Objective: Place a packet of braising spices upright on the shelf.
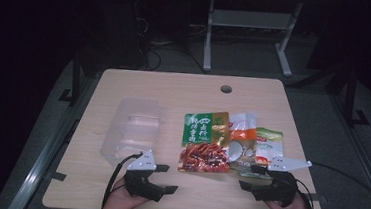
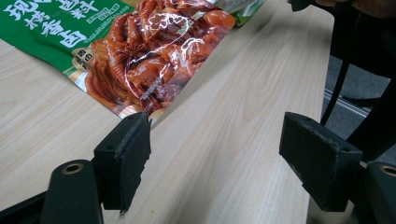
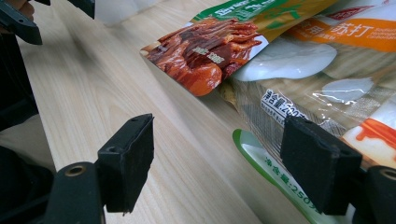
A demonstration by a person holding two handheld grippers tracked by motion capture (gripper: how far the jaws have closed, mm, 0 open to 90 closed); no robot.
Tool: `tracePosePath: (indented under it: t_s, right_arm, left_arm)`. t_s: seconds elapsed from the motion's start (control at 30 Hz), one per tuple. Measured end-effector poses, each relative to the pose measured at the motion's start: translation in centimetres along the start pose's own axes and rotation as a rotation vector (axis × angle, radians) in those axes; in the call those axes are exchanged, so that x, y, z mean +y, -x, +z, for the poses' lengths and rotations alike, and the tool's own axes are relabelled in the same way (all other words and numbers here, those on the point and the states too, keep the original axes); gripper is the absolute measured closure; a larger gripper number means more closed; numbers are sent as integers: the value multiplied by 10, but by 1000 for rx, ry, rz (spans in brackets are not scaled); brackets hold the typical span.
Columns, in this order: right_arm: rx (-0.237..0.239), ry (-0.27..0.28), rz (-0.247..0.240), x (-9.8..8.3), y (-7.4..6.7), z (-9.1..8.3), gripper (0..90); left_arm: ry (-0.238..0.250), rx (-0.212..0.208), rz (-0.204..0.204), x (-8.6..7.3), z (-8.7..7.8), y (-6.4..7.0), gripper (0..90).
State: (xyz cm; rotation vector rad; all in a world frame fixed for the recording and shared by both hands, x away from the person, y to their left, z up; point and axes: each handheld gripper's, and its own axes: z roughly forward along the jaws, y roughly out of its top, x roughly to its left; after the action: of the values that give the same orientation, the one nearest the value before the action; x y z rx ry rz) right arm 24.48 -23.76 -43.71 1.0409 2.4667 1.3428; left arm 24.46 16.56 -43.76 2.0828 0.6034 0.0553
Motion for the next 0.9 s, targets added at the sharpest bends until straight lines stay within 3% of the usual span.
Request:
tracePosePath:
  t_s: [0.37,0.5,0.67,0.77,0.9]
  right_arm:
    - [8,41,3,14,-3,-4,246]
    - [16,24,-14,28,-1,-3,247]
    - [18,1,0,46,2,4,237]
    - [10,-18,-24,61,7,13,244]
    - [10,-59,15,81,16,28,255]
  left_arm:
    - [-3,-8,-4,0,4,-2,214]
    - [-3,-12,5,1,4,-2,209]
    - [5,-10,6,1,2,-2,207]
    - [7,-10,4,1,2,-1,207]
    - [10,-6,9,1,0,0,206]
